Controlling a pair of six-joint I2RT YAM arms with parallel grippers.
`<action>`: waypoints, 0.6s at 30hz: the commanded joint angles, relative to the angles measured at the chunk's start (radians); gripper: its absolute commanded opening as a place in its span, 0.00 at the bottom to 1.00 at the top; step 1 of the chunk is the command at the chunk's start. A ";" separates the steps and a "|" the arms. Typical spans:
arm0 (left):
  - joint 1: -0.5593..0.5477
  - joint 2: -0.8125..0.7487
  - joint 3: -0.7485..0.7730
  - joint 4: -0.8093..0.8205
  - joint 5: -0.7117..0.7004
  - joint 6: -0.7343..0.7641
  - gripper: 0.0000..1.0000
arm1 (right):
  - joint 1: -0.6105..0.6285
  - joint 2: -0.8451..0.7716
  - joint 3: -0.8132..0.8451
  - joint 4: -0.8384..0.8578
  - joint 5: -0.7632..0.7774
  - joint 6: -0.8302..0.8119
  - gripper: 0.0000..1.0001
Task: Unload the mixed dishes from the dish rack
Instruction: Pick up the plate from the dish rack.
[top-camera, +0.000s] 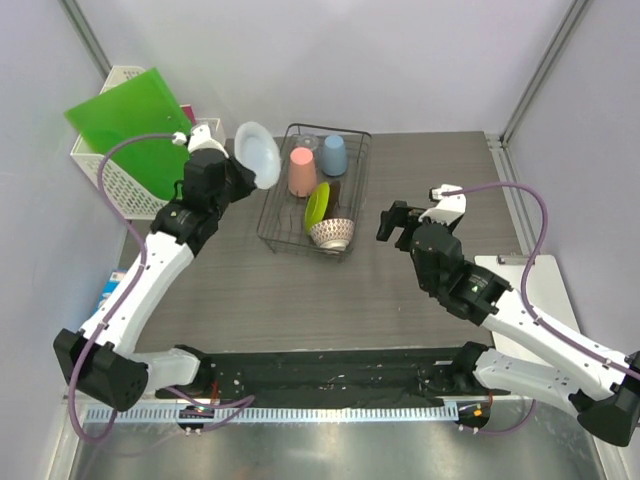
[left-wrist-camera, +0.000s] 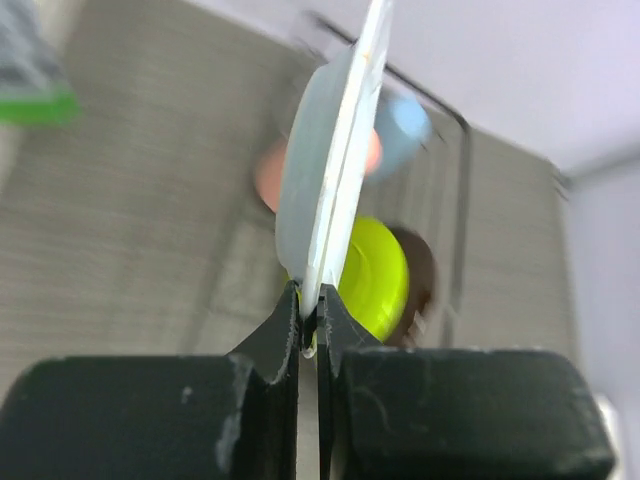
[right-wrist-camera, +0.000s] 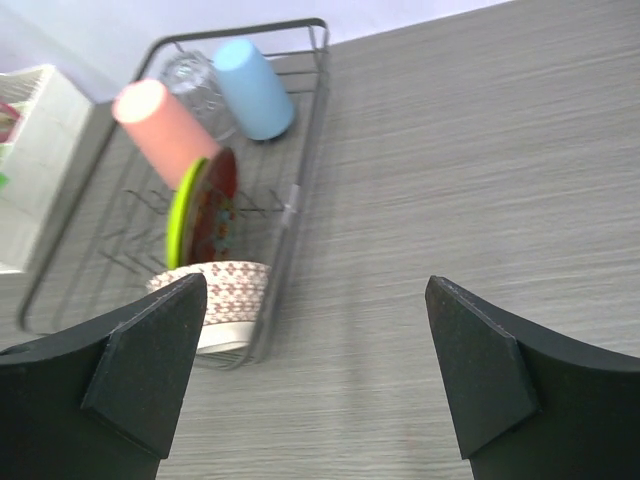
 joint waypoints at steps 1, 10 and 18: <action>-0.019 -0.073 -0.083 0.083 0.538 -0.164 0.00 | 0.001 -0.008 0.047 0.020 -0.095 0.052 0.95; -0.017 -0.191 -0.272 0.339 0.802 -0.308 0.00 | -0.001 -0.003 0.025 0.138 -0.284 0.104 0.91; -0.017 -0.231 -0.383 0.562 0.894 -0.446 0.00 | -0.002 0.050 0.039 0.182 -0.364 0.127 0.91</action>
